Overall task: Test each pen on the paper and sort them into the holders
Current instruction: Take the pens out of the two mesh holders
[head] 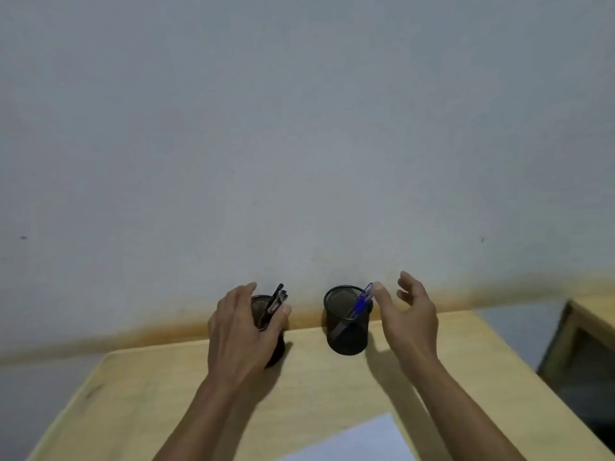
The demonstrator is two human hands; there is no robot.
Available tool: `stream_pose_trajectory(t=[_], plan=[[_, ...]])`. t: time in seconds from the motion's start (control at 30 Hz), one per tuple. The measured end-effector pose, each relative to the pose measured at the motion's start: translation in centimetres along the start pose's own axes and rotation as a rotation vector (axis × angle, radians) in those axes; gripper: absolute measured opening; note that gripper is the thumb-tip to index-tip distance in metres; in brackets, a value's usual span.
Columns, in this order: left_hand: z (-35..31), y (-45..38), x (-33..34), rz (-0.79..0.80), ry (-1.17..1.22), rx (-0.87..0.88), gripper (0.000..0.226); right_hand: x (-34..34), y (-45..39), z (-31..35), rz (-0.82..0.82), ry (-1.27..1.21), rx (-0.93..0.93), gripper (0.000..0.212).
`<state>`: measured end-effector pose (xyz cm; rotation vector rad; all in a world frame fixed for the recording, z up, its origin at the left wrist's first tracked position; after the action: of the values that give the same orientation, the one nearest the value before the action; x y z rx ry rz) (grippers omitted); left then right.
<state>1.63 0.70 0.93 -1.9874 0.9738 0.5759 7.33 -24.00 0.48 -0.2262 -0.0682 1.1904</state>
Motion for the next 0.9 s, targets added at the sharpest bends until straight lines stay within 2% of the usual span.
stream_pose_trajectory(t=[0.13, 0.27, 0.37, 0.5, 0.73, 0.9], plan=[[0.0, -1.3, 3.0, -0.047, -0.133, -0.008, 0.061, 1.9, -1.4, -2.6, 0.051, -0.080, 0.109, 0.062], [-0.5, -1.8, 4.4, -0.101, -0.157, -0.056, 0.048, 3.6, -2.7, -4.6, 0.016, -0.128, 0.181, 0.044], [-0.8, -1.7, 4.7, -0.149, -0.126, -0.103, 0.033, 4.7, -2.9, -5.6, 0.020, -0.158, 0.183, 0.054], [-0.7, -1.6, 5.1, -0.159, -0.115, -0.090, 0.021, 5.1, -2.6, -5.2, 0.044, -0.171, 0.134, 0.029], [0.3, -1.3, 5.3, -0.170, -0.186, -0.004, 0.029, 5.4, -0.6, -5.0, 0.136, -0.065, -0.041, 0.051], [0.2, -1.9, 5.0, -0.191, -0.145, -0.004, 0.033, 5.6, -1.7, -4.1, 0.164, -0.031, -0.115, 0.052]])
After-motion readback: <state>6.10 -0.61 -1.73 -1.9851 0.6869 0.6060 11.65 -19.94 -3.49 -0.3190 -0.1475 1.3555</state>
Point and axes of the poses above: each hand's wrist, its own y-axis away from the middle knuckle, its own x-axis out of the palm, z = x × y, the point moved 2 cm from there along -y, towards the middle knuckle, and after that the axes turned 1 degree about -z, right-handed, at the moved point
